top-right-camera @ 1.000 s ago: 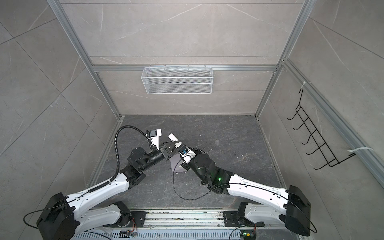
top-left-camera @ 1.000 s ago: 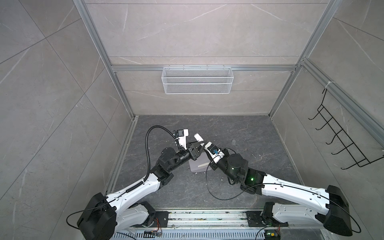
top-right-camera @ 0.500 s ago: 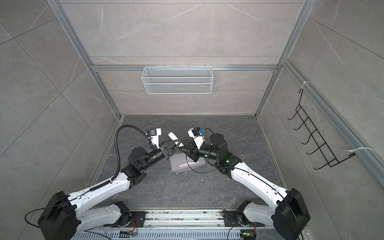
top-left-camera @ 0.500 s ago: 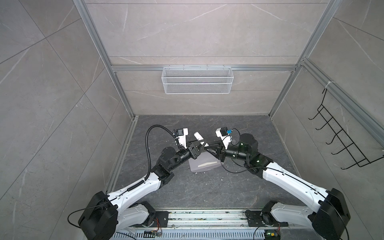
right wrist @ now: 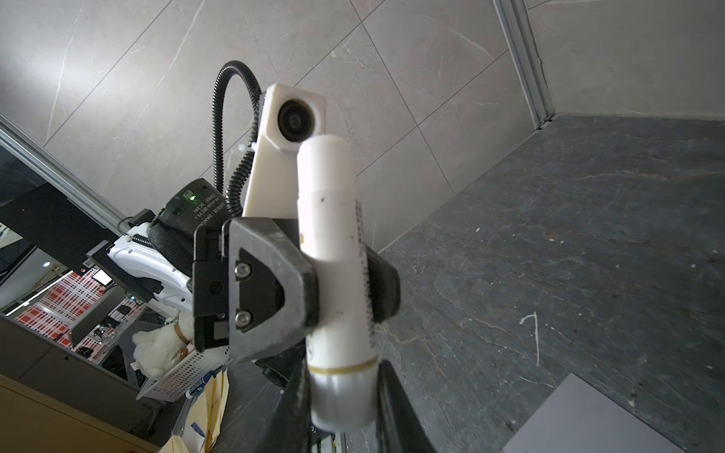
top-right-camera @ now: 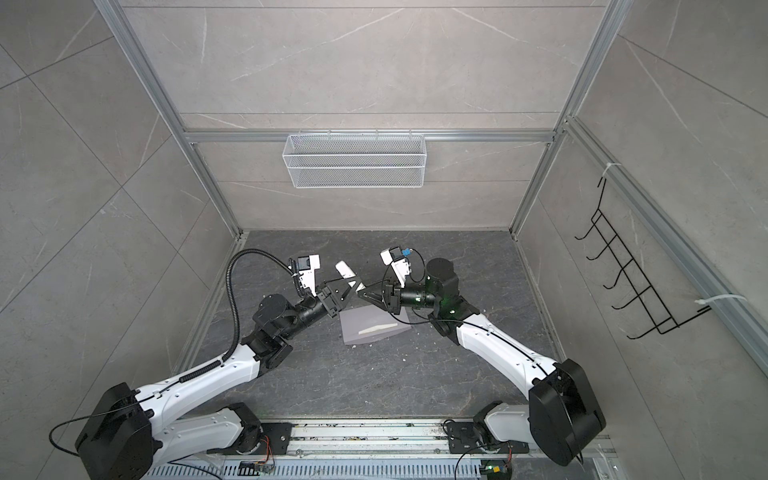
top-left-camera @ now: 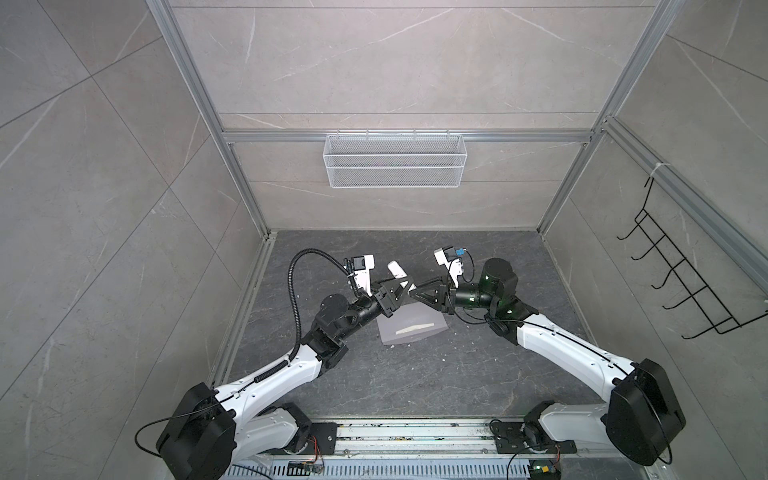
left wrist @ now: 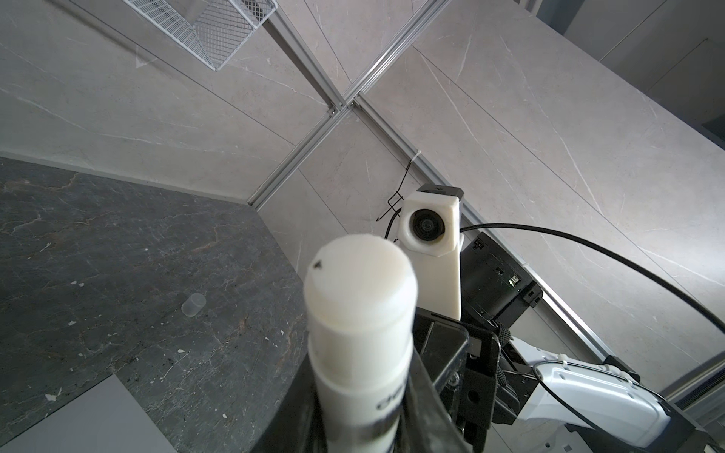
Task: Place the letter into the envelope and seal it
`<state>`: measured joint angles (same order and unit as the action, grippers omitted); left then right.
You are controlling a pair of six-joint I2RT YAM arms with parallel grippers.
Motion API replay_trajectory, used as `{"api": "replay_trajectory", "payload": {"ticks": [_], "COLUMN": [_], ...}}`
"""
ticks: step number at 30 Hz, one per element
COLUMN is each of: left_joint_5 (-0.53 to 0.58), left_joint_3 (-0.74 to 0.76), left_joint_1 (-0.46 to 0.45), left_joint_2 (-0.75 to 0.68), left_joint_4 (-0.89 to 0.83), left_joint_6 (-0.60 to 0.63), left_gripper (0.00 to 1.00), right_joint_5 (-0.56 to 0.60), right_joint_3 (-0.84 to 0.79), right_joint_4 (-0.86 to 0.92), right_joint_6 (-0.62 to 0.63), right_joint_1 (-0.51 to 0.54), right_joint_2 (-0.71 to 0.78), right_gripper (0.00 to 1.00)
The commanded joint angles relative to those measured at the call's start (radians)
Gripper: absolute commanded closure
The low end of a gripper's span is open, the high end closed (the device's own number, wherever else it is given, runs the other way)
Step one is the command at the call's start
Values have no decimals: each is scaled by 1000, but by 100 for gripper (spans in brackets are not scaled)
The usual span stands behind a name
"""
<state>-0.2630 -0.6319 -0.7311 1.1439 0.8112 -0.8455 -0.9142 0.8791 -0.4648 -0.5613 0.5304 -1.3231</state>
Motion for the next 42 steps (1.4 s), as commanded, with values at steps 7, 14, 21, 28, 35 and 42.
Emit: {"api": "replay_trajectory", "payload": {"ticks": [7, 14, 21, 28, 35, 42], "left_joint_5": [-63, -42, -36, -38, -37, -38], "left_joint_3": [-10, -9, -14, -20, -25, -24], "left_joint_1": [-12, -12, -11, -12, -13, -11], "left_joint_2": [-23, -22, -1, 14, 18, 22], "left_joint_4": [37, 20, 28, 33, 29, 28], "left_joint_6": [43, 48, 40, 28, 28, 28], "left_gripper": [100, 100, 100, 100, 100, 100], "right_joint_5": [211, 619, 974, 1156, 1330, 1437], "right_joint_3": [45, -79, -87, -49, -16, 8], "right_joint_4": [107, 235, 334, 358, 313, 254], "right_joint_6": [78, 414, 653, 766, 837, 866], "right_joint_1": [-31, 80, 271, 418, 514, 561], "right_joint_2": [45, 268, 372, 302, 211, 139], "right_gripper": [60, 22, 23, 23, 29, 41]}}
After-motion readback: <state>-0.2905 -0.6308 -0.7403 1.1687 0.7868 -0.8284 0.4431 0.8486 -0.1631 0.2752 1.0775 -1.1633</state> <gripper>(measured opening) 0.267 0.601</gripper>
